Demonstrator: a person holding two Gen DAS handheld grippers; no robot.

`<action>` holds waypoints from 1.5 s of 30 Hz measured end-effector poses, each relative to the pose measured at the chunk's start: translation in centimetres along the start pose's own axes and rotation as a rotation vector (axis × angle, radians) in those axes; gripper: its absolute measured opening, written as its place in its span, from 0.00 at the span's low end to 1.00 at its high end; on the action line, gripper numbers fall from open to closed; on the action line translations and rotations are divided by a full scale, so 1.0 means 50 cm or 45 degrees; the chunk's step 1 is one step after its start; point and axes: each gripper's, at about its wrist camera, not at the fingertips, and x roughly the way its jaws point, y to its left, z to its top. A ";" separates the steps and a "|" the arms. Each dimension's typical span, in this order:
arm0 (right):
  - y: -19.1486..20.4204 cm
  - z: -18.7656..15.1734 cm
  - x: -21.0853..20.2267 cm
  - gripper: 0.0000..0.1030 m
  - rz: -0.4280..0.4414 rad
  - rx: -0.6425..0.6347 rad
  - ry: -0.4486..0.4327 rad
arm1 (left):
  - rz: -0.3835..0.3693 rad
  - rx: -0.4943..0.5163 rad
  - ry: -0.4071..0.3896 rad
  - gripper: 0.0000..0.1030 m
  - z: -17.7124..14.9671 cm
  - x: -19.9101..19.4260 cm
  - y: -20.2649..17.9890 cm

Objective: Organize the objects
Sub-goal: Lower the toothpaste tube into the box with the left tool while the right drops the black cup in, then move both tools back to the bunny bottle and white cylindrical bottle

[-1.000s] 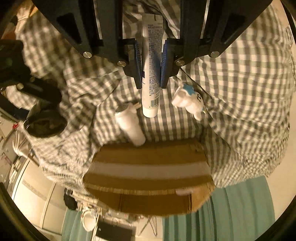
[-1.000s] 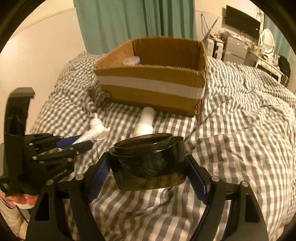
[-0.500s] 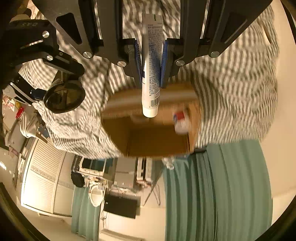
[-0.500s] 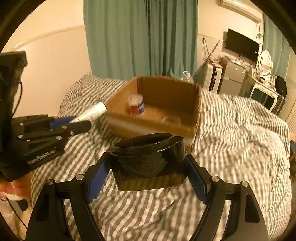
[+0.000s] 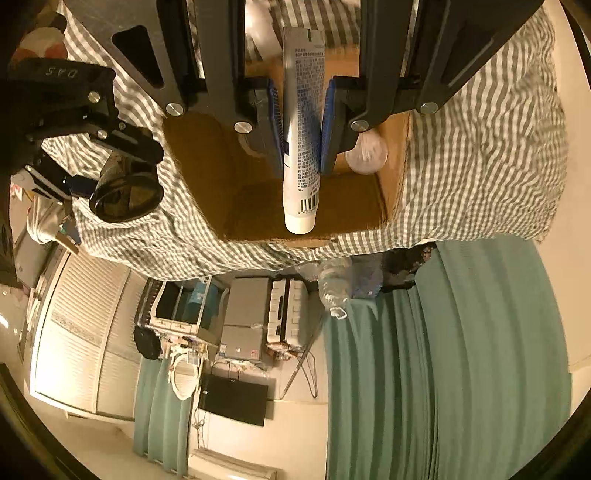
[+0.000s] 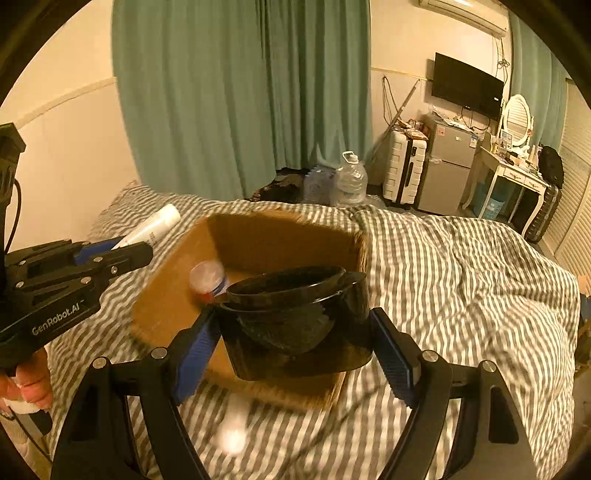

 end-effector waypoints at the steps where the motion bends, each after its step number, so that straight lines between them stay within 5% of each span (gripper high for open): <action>1: -0.004 0.014 0.021 0.77 -0.001 0.002 0.007 | 0.005 0.002 0.007 0.18 0.006 0.016 0.004; 12: -0.054 0.082 0.311 0.77 0.017 0.014 0.186 | 0.009 -0.021 0.209 0.18 0.016 0.269 0.046; 22: -0.051 0.073 0.326 0.78 0.020 -0.044 0.133 | 0.030 -0.034 0.198 0.20 0.018 0.321 0.053; 26: -0.061 0.082 0.292 0.89 0.050 0.008 0.082 | 0.050 -0.003 0.166 0.30 0.025 0.302 0.048; 28: -0.064 0.091 0.263 0.90 0.033 0.017 0.051 | 0.082 0.012 0.150 0.48 0.031 0.282 0.042; 29: -0.062 0.094 0.250 0.90 0.026 0.016 0.044 | 0.101 0.017 0.139 0.69 0.035 0.269 0.039; 30: -0.061 0.098 0.230 0.90 0.013 0.019 0.031 | 0.124 0.017 0.113 0.77 0.038 0.251 0.037; 45: 0.008 0.111 -0.114 0.94 -0.071 -0.050 -0.211 | 0.254 0.038 -0.197 0.96 0.093 -0.098 -0.018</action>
